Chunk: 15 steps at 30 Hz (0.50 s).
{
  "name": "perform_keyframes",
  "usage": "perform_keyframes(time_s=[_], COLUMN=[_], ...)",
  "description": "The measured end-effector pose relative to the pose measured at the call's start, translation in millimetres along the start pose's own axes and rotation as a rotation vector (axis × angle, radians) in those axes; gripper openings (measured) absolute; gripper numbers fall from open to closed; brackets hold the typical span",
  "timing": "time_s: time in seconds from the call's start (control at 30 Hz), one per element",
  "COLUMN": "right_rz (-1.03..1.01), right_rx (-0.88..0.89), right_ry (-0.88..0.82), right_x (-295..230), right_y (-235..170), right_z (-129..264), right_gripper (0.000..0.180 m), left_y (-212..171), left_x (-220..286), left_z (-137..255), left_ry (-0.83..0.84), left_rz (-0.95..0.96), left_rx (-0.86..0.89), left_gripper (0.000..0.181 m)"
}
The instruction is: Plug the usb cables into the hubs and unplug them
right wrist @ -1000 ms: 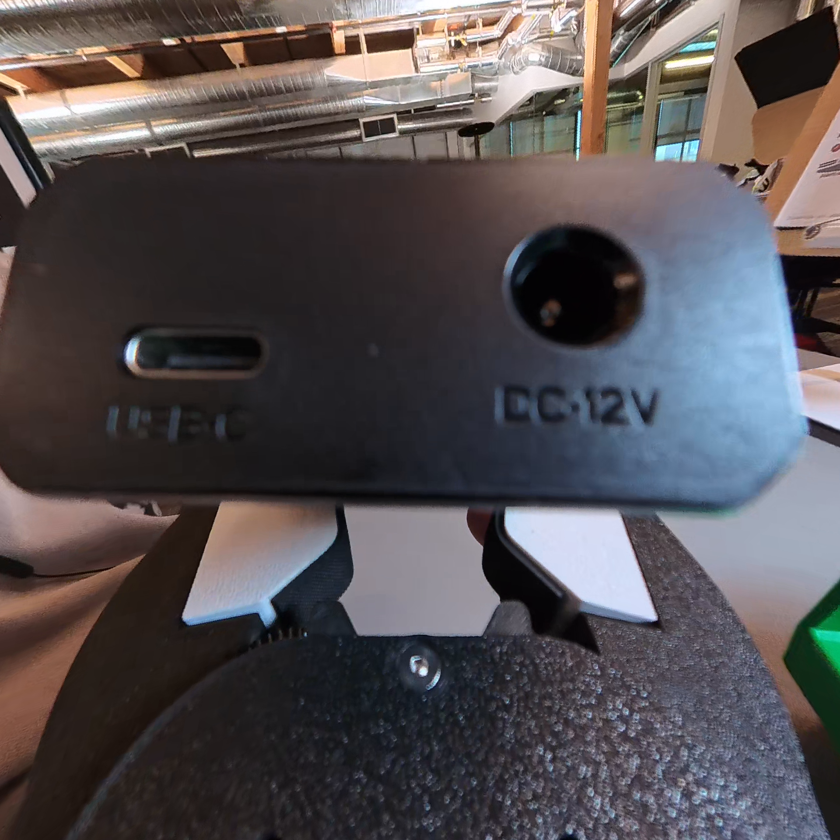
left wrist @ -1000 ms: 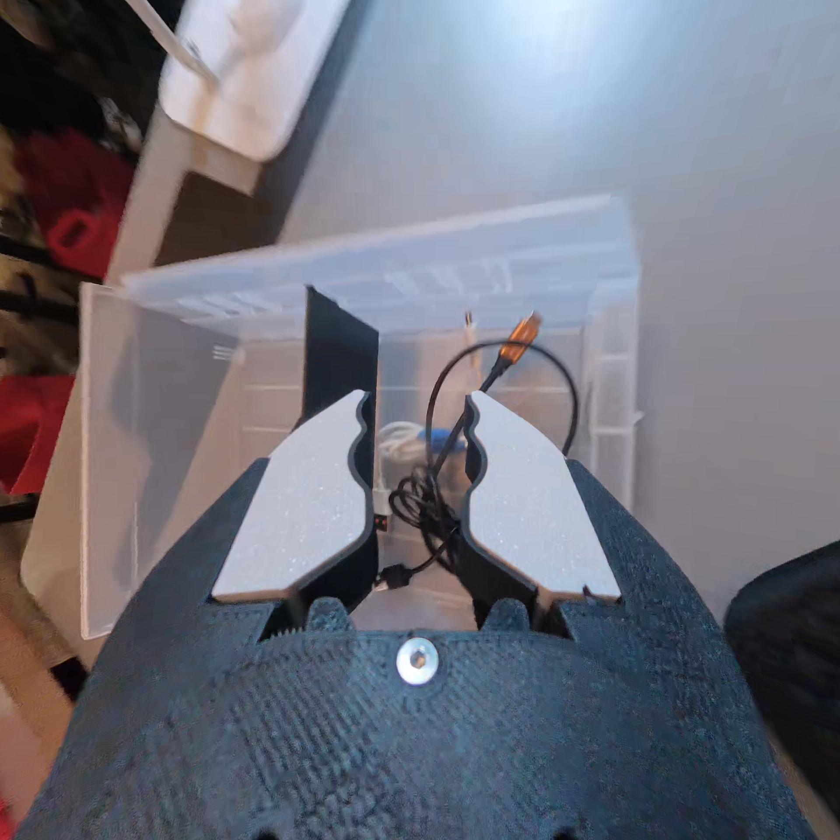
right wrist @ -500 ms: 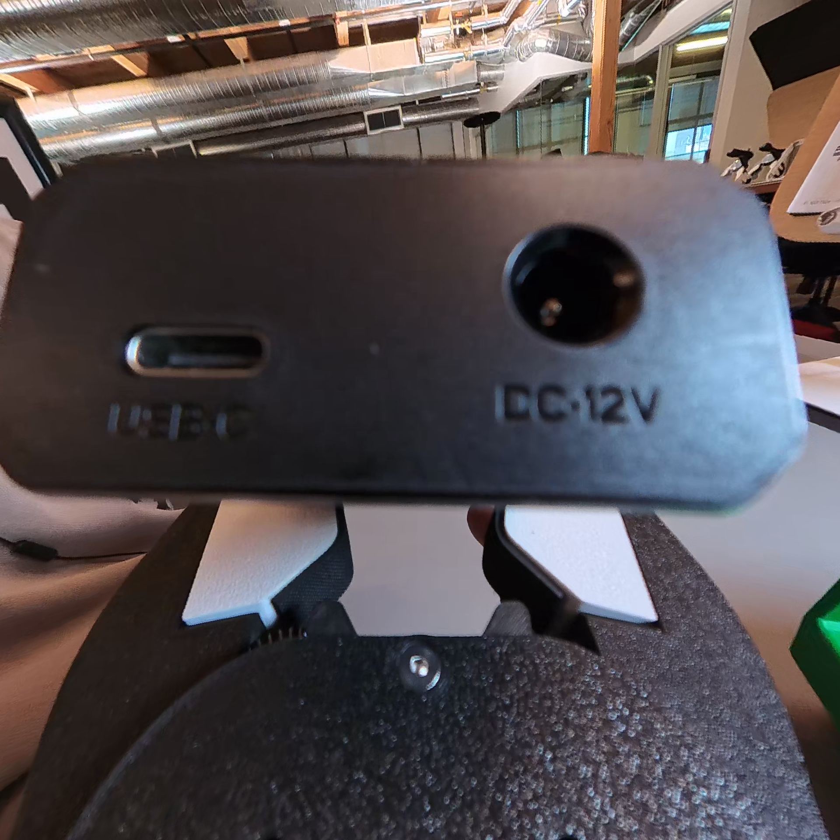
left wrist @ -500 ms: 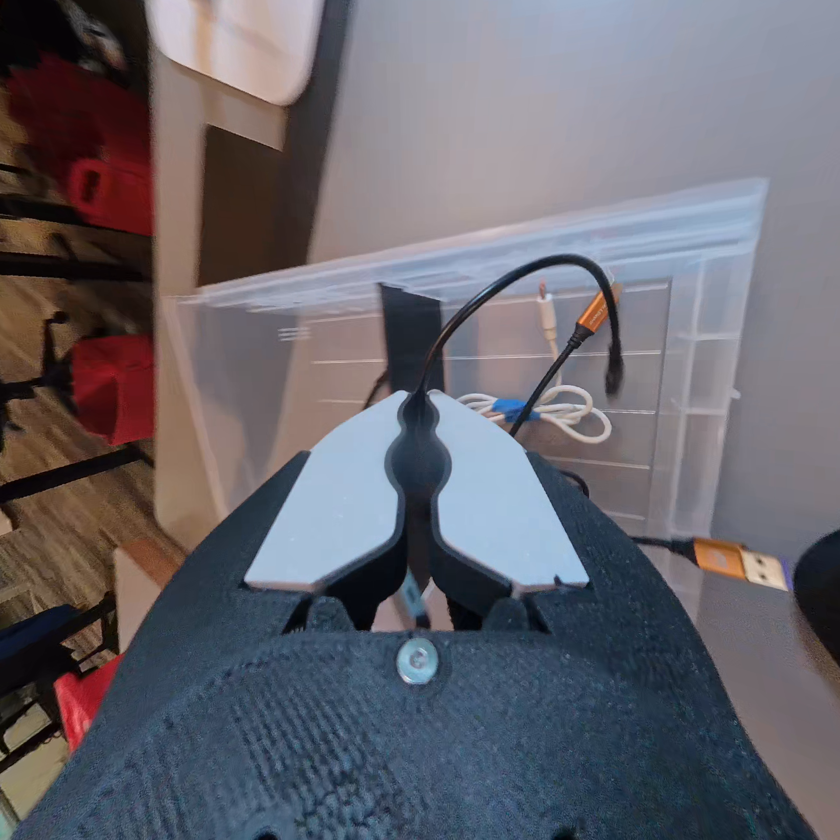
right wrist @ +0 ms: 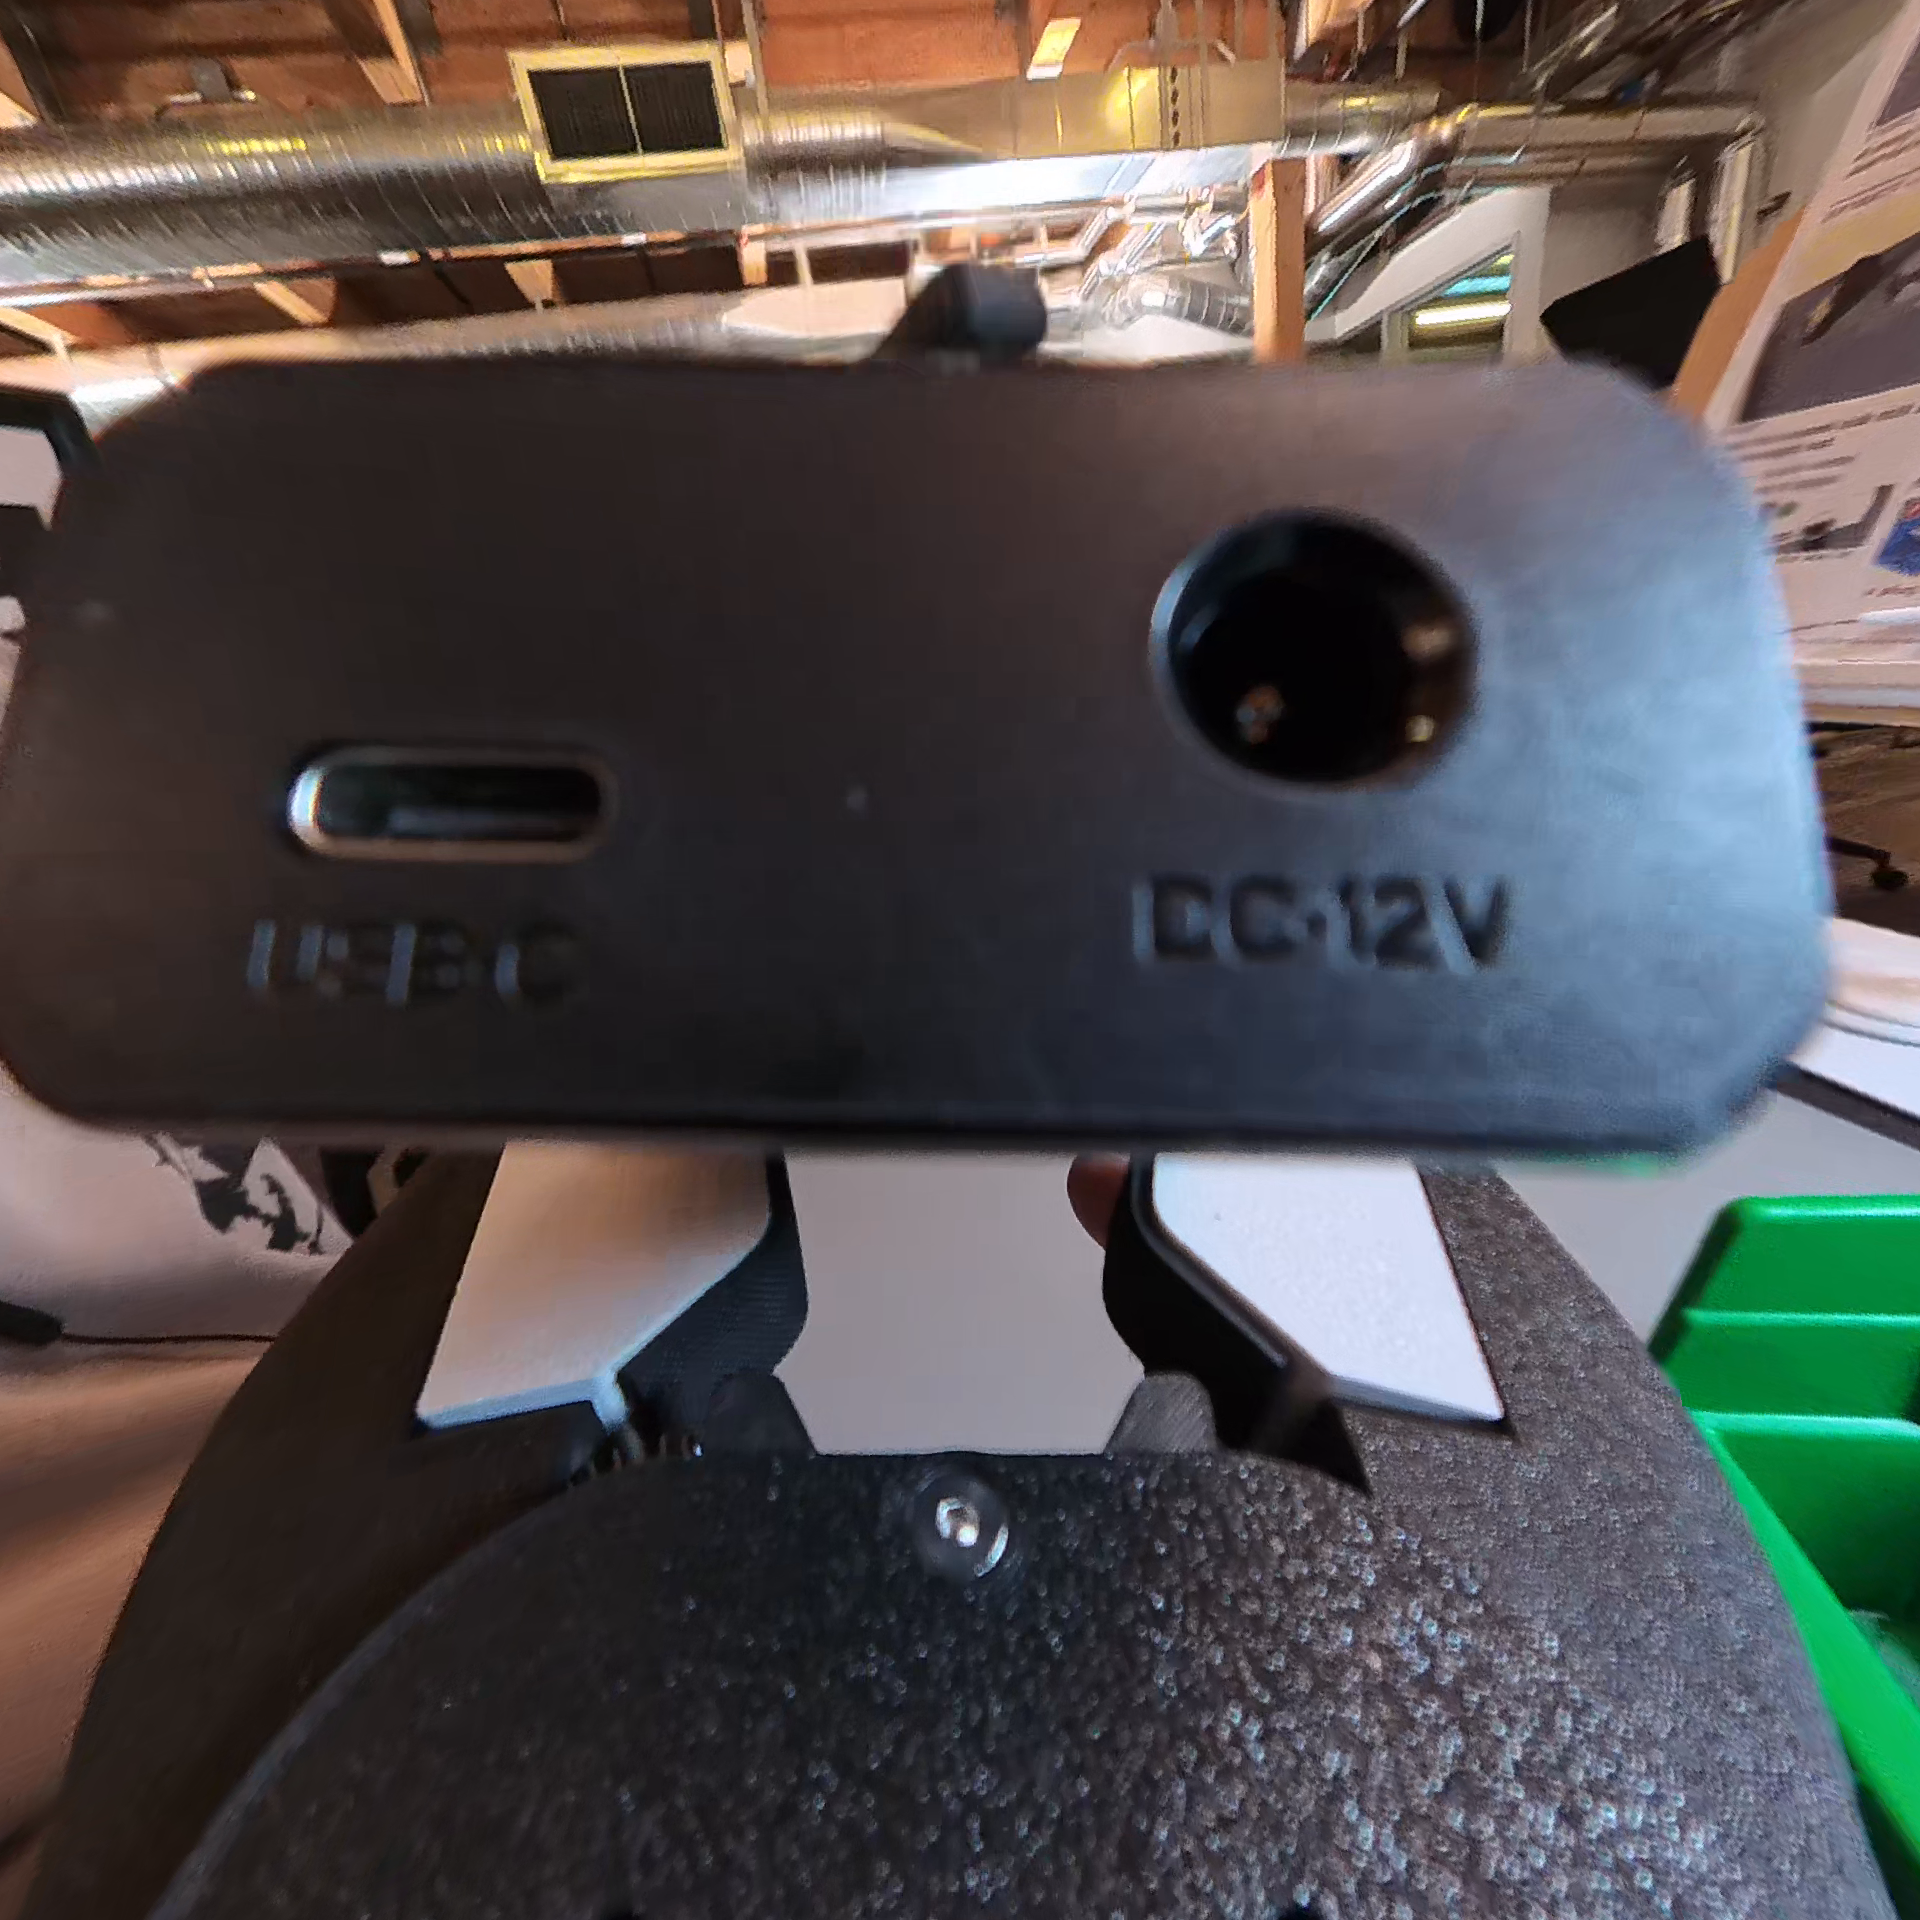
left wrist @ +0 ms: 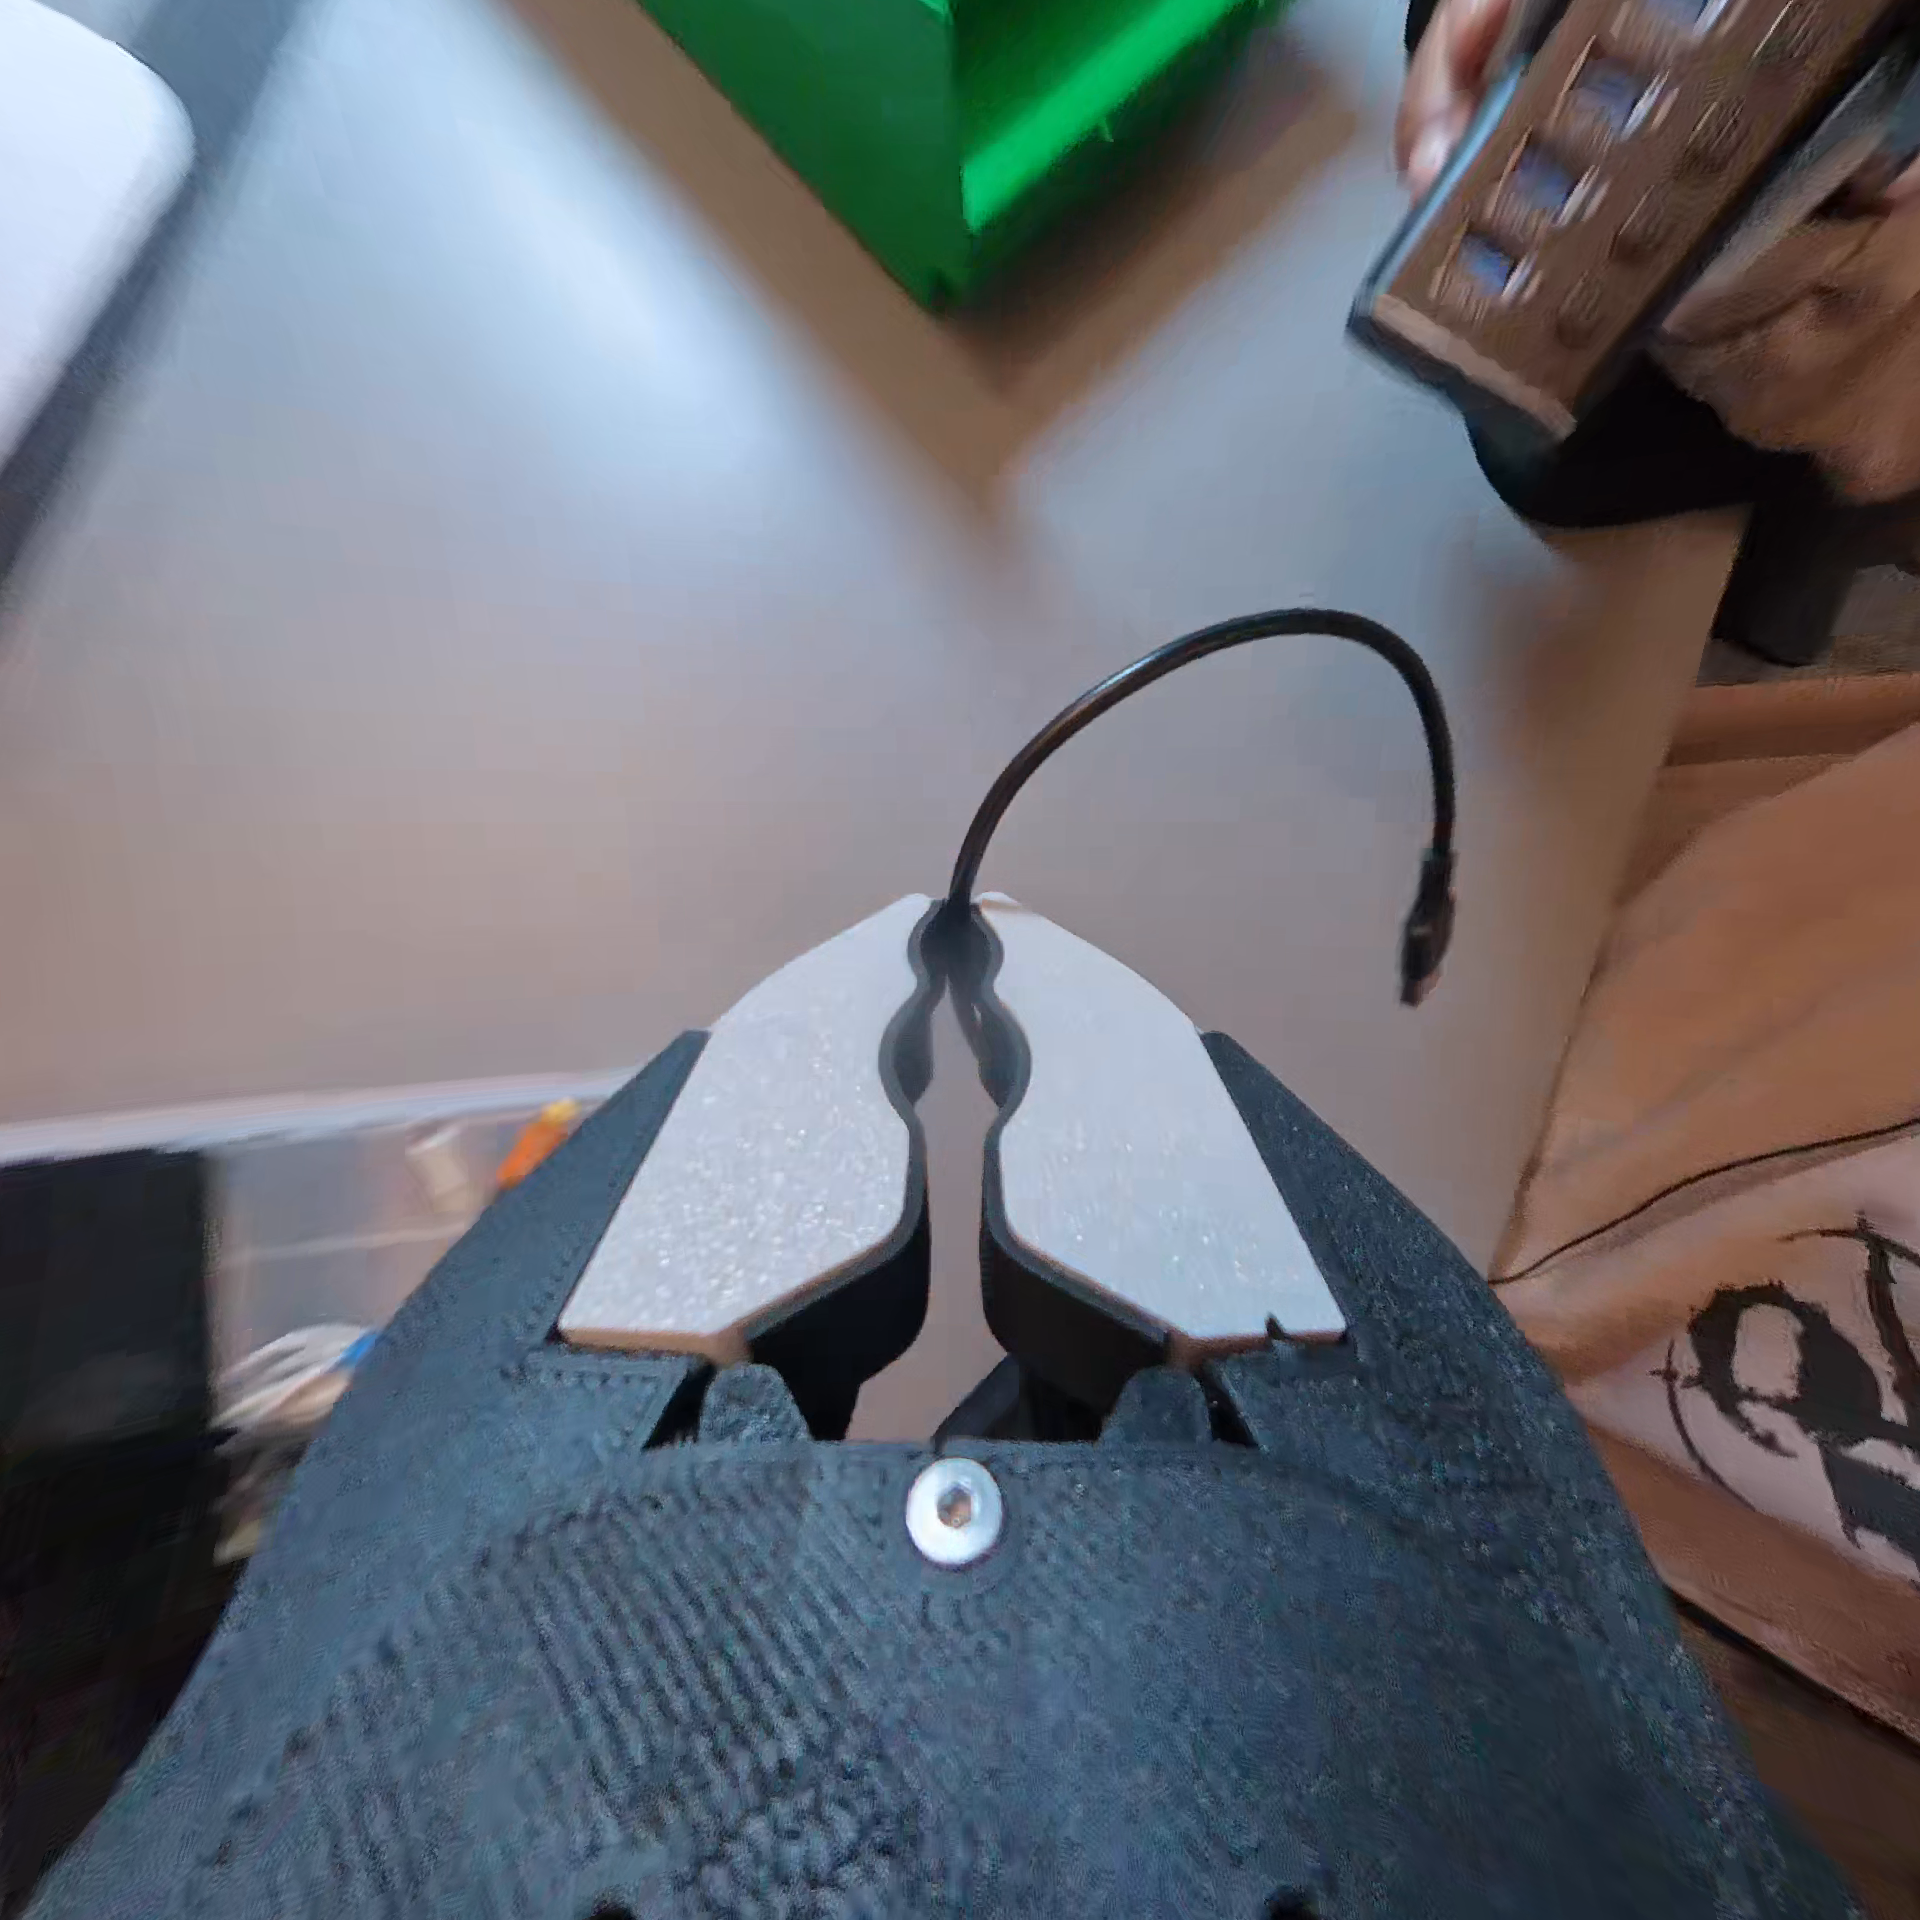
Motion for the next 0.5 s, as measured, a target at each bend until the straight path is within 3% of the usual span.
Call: perform_keyframes(time_s=[0.13, 0.2, 0.27, 0.4, 0.5], right_rz=[-0.007, -0.014, -0.028, -0.032, -0.032], right_rx=[0.004, -0.003, -0.006, -0.026, -0.039], right_ry=[-0.055, -0.076, -0.083, -0.084, -0.083], right_x=[13, 18, 21, 24, 24], right_y=[1, 0, -2, -6, -8], right_z=[12, 15, 16, 14, 13], right_gripper=[0.071, 0.071, 0.071, 0.072, 0.072], left_y=[-35, -44, -46, -33, -22], left_x=[4, 4, 3, 10, 37], left_z=[-100, -127, -133, -118, -111], left_ry=[-0.116, -0.138, -0.093, 0.010, -0.057], left_rz=[0.071, 0.093, 0.042, -0.243, -0.535], left_rx=[-0.064, -0.061, -0.061, -0.037, 0.016], left_gripper=[0.005, 0.008, 0.013, 0.032, 0.031])
Point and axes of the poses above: each gripper's, where its closed fingertips meet, z back along the fingers, y out of its top, x = y × z across the jaws, the point moved 9 cm from there along z, back along the fingers
